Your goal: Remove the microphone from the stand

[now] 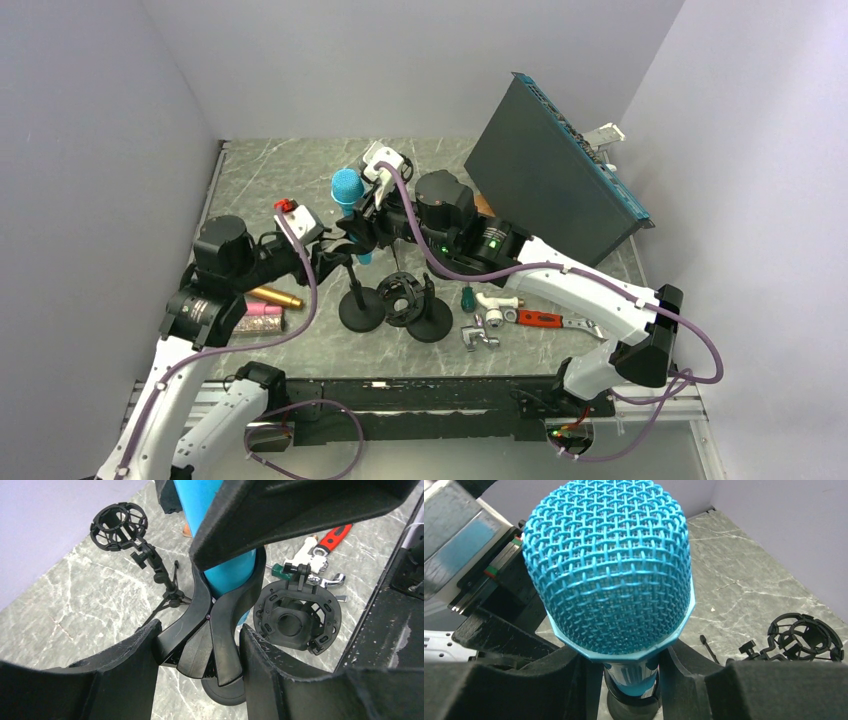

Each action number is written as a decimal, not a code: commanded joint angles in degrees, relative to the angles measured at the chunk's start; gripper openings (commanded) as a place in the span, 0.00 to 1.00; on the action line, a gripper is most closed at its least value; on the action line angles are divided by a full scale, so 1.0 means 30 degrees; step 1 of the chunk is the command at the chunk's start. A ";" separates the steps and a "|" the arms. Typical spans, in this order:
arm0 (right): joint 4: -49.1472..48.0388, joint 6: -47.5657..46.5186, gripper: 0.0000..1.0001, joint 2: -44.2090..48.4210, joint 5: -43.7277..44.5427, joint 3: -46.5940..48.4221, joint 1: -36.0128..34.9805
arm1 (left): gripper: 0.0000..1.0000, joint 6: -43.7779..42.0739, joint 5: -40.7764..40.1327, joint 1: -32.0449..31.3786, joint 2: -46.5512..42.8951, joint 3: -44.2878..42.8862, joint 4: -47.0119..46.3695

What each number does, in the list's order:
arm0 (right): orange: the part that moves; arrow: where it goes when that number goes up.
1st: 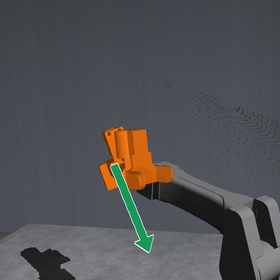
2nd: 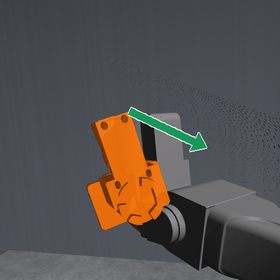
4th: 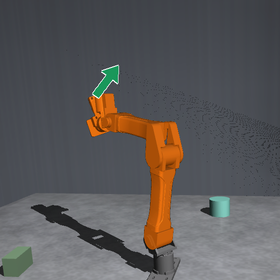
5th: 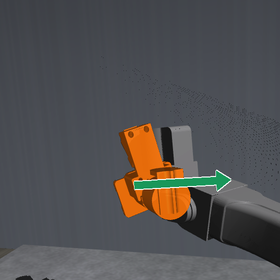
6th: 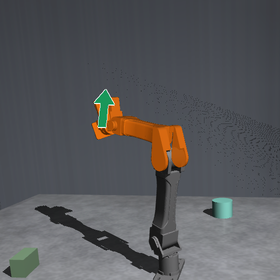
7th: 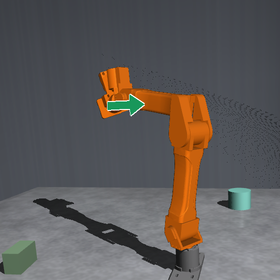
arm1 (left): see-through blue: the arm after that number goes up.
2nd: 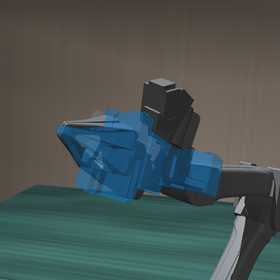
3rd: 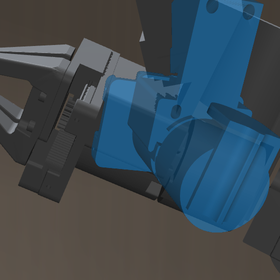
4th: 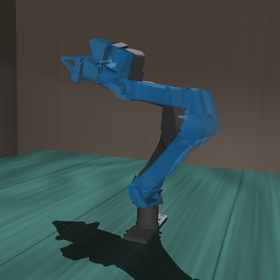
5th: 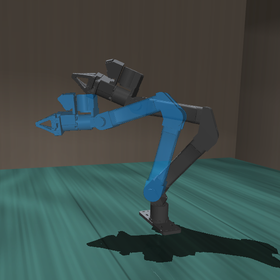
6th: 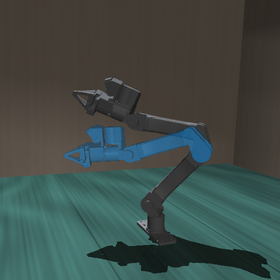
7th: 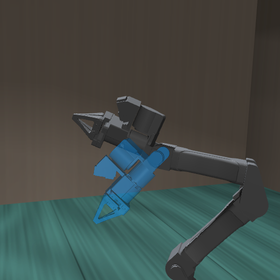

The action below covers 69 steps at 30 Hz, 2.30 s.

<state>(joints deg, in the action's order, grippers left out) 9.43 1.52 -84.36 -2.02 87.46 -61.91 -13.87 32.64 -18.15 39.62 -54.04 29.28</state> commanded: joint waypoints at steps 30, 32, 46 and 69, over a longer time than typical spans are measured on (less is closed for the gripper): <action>0.0291 -0.0327 0.00 -0.0182 0.0780 0.2081 0.0219 | 0.86 0.0163 0.3589 0.1306 0.1927 -0.1909 0.2366; 0.0353 -0.0331 0.00 -0.0134 0.0780 0.2091 0.0244 | 0.75 0.0007 0.3819 0.1480 0.2102 -0.1958 0.2600; 0.0676 -0.0323 0.00 -0.0497 0.0236 0.4486 0.0218 | 0.00 -0.0450 0.4879 0.1832 0.3109 -0.2101 0.3380; -0.0651 -0.0857 0.00 0.8476 0.4652 -0.0280 0.0216 | 0.77 0.3630 0.3949 0.1869 0.1727 -0.2030 0.1955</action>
<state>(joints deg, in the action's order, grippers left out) 9.78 -2.79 -62.83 7.49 93.60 -61.21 -7.55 44.10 -12.56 47.66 -59.33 36.45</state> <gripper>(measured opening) 0.410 0.728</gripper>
